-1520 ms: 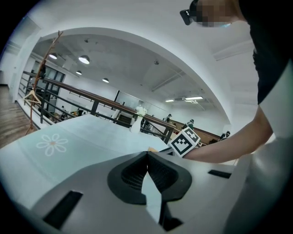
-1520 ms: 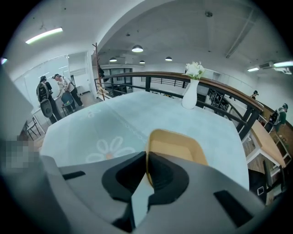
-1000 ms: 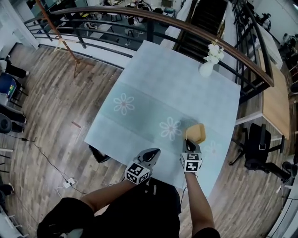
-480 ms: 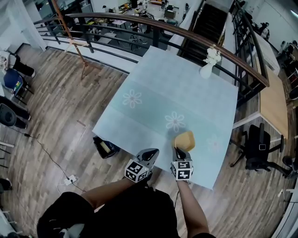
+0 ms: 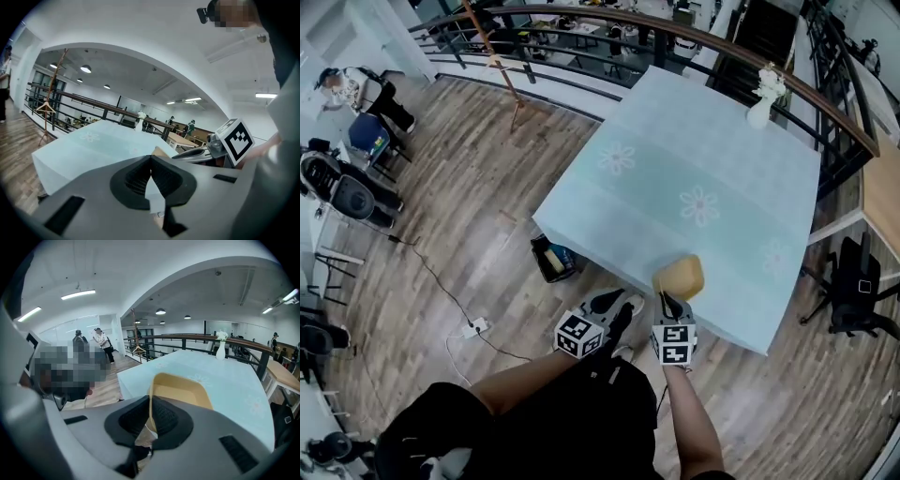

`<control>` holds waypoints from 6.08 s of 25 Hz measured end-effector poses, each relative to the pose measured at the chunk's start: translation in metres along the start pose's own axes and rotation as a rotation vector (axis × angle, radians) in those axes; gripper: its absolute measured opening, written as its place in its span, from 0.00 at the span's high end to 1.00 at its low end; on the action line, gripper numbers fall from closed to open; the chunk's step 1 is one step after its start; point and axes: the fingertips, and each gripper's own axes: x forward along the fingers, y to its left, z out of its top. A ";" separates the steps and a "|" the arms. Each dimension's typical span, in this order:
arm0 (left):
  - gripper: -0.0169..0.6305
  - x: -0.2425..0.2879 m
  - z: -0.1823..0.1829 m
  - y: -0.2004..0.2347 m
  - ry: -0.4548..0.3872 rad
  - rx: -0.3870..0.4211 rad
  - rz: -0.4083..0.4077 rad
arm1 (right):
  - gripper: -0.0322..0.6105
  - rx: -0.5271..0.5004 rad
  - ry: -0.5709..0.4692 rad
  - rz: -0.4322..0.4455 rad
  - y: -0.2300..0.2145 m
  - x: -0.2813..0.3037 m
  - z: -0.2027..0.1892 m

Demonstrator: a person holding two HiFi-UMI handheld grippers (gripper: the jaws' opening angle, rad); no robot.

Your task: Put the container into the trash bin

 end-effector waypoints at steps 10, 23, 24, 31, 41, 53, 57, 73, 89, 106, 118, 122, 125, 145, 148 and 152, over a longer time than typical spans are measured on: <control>0.95 -0.100 -0.021 0.038 0.038 -0.022 0.142 | 0.89 -0.026 0.000 0.117 0.101 0.014 0.003; 0.95 -0.218 -0.020 0.203 -0.009 -0.097 0.191 | 0.89 -0.121 0.098 0.170 0.268 0.120 0.029; 0.95 -0.228 -0.018 0.219 -0.008 -0.100 0.178 | 0.89 -0.113 0.109 0.160 0.282 0.129 0.031; 0.95 -0.269 0.005 0.297 -0.007 -0.089 0.060 | 0.89 -0.019 0.145 0.055 0.357 0.185 0.046; 0.95 -0.279 0.011 0.354 0.044 -0.038 0.007 | 0.89 0.023 0.162 0.032 0.404 0.238 0.053; 0.95 -0.251 -0.056 0.403 0.098 -0.140 0.122 | 0.89 -0.148 0.279 0.196 0.411 0.319 -0.007; 0.95 -0.236 -0.074 0.423 0.077 -0.156 0.149 | 0.89 -0.273 0.309 0.268 0.413 0.355 -0.031; 0.95 -0.219 -0.159 0.447 0.033 -0.343 0.439 | 0.89 -0.685 0.358 0.710 0.436 0.397 -0.102; 0.95 -0.242 -0.240 0.451 -0.051 -0.512 0.719 | 0.89 -1.147 0.418 0.853 0.392 0.461 -0.201; 0.95 -0.243 -0.308 0.455 -0.061 -0.622 0.738 | 0.87 -1.289 0.375 0.957 0.388 0.513 -0.259; 0.95 -0.220 -0.296 0.446 -0.043 -0.620 0.725 | 0.80 -0.947 0.400 0.813 0.380 0.516 -0.218; 0.95 -0.208 -0.269 0.440 -0.053 -0.622 0.694 | 0.80 -0.699 0.419 0.747 0.376 0.499 -0.183; 0.95 -0.203 -0.242 0.435 -0.042 -0.573 0.671 | 0.80 -0.601 0.367 0.721 0.379 0.477 -0.151; 0.95 -0.210 -0.061 0.370 -0.043 -0.346 0.486 | 0.87 -0.036 0.083 0.428 0.355 0.314 0.070; 0.95 -0.211 -0.042 0.348 -0.038 -0.307 0.387 | 0.88 -0.004 0.067 0.372 0.359 0.276 0.082; 0.95 -0.231 -0.009 0.312 -0.034 -0.224 0.295 | 0.88 0.080 -0.002 0.316 0.368 0.213 0.105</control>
